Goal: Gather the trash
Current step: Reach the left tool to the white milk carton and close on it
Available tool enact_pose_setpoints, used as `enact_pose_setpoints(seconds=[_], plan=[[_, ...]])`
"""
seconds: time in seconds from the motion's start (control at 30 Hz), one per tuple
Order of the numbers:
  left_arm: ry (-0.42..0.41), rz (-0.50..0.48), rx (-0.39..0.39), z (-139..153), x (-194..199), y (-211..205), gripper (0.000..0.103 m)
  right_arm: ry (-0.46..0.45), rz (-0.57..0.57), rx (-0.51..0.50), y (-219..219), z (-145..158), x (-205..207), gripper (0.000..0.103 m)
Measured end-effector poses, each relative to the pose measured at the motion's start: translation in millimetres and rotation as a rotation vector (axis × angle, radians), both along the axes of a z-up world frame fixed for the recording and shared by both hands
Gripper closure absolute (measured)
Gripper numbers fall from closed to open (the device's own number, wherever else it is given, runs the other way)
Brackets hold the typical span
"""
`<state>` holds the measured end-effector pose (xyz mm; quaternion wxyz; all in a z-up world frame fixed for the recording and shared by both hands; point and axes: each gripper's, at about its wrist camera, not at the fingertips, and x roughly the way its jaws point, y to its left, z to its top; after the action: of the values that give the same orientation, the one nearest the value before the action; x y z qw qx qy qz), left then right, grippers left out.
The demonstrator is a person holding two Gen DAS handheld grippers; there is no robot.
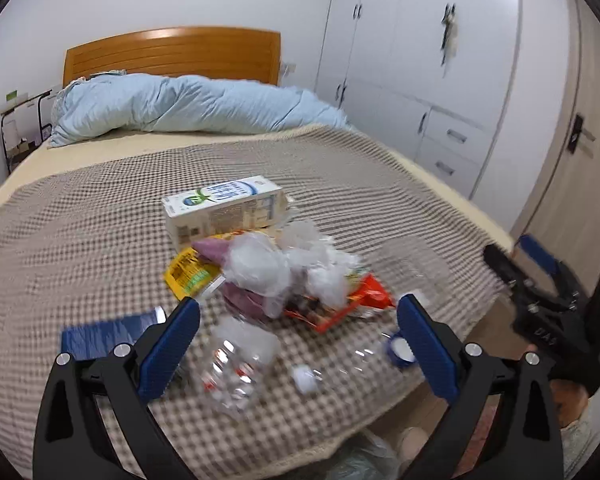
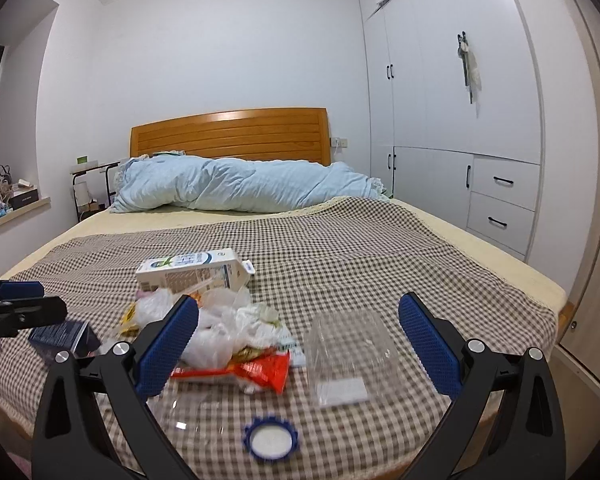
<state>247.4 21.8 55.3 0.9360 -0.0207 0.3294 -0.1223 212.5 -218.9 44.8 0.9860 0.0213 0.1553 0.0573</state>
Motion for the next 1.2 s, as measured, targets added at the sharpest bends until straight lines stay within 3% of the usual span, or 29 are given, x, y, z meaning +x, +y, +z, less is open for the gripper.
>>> enact_pose_setpoints(seconds=[0.37,0.57,0.63,0.93,1.2], plan=[[0.049,-0.091,0.133,13.7,102.8,-2.9,0.007,0.064,0.022,0.026,5.3,9.4,88.8,0.006],[0.202,-0.133,0.154,4.2,178.7,6.9,0.007,0.129,0.029,0.04,4.5,2.2,131.5,0.006],[0.262,-0.171,0.202,-4.1,207.9,6.2,0.007,0.143,0.017,0.043,2.5,-1.9,141.0,0.006],[0.353,-0.278,0.502,-53.0,292.7,-2.6,0.007,0.185,-0.051,0.078,-23.2,-12.2,165.9,0.006],[0.393,-0.409,0.587,-80.5,332.4,-9.8,0.007,0.225,-0.087,0.13,-33.8,-18.1,181.7,0.006]])
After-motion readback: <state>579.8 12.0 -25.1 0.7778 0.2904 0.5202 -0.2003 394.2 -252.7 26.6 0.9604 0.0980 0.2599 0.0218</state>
